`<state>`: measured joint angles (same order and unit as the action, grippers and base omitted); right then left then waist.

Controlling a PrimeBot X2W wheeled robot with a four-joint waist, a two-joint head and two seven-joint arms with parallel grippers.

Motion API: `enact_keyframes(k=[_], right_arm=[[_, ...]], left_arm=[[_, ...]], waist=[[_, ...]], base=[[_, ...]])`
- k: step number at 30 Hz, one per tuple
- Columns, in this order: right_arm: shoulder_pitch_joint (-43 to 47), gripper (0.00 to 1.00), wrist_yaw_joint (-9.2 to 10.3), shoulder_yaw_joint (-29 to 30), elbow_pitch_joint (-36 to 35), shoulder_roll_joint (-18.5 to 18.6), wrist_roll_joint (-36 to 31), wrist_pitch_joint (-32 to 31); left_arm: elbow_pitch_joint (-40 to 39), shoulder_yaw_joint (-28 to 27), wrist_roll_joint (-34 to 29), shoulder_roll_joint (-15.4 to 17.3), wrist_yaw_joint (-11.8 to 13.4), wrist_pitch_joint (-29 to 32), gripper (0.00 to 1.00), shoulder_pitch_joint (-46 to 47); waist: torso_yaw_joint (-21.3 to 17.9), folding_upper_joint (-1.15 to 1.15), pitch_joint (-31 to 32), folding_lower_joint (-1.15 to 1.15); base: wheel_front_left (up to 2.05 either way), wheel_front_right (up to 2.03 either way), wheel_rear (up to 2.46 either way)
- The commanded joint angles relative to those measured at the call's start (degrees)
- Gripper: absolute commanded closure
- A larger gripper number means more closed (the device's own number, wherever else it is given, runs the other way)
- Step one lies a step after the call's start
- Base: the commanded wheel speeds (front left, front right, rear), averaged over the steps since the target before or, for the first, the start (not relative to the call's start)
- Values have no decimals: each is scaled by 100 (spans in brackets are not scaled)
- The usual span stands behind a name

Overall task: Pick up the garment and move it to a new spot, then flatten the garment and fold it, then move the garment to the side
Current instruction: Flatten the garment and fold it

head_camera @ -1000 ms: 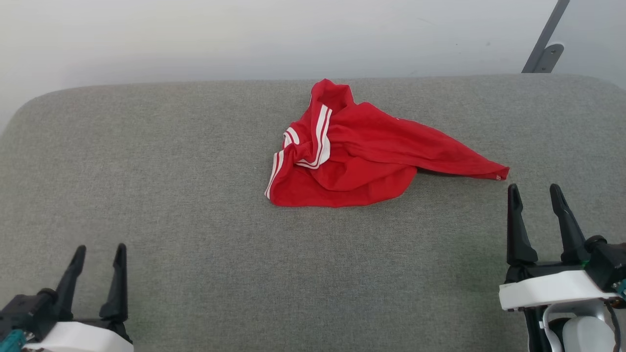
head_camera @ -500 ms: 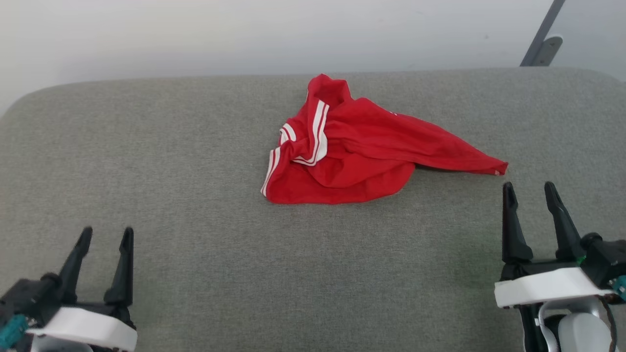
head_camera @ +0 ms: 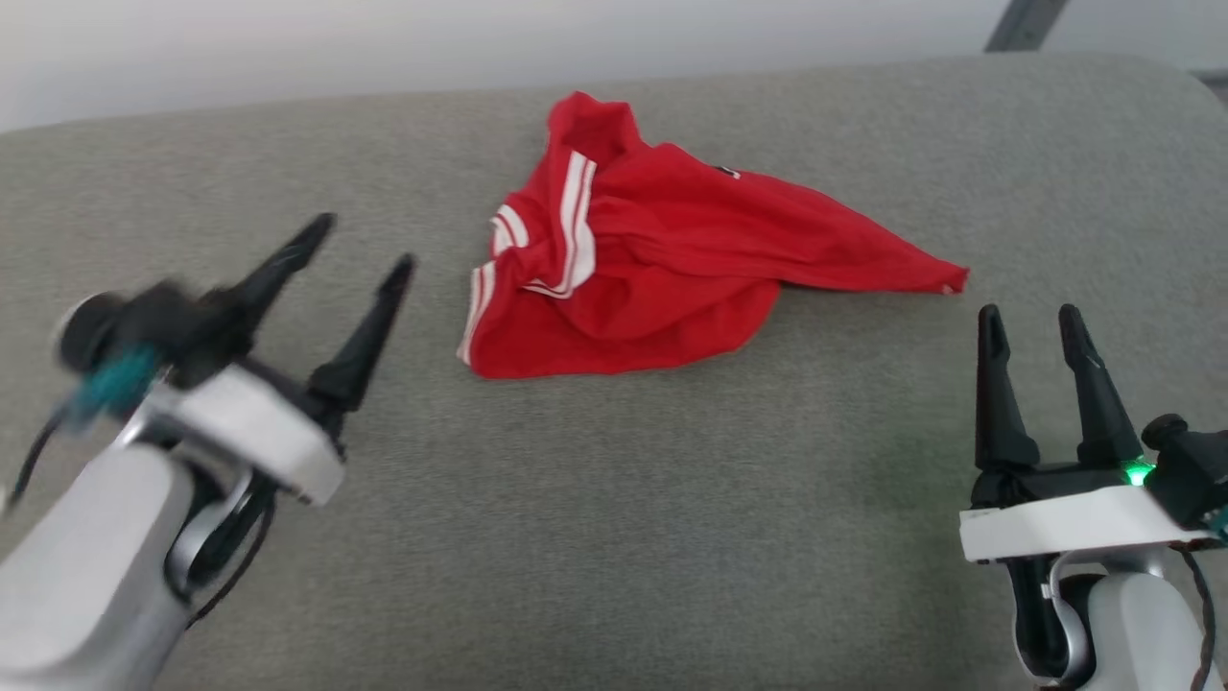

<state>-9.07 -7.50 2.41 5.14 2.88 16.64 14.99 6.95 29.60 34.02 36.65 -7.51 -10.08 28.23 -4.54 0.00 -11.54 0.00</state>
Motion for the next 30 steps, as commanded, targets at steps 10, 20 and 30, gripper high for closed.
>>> enact_keyframes(k=[10,20,30], right_arm=[[-259,0,2,-379,130,4,493,28],[-240,0,2,-519,69,2,767,29],[-173,0,2,-539,4,1,868,29]], left_arm=[[446,2800,2378,447,8,2269,0,2585],[1514,3917,2942,630,8,2571,0,3429],[2345,4326,2593,754,8,2245,0,3762]], waist=[[-881,0,-550,0],[-1472,0,-756,0],[-1567,0,-792,0]], base=[[0,0,0],[0,0,0],[0,0,0]])
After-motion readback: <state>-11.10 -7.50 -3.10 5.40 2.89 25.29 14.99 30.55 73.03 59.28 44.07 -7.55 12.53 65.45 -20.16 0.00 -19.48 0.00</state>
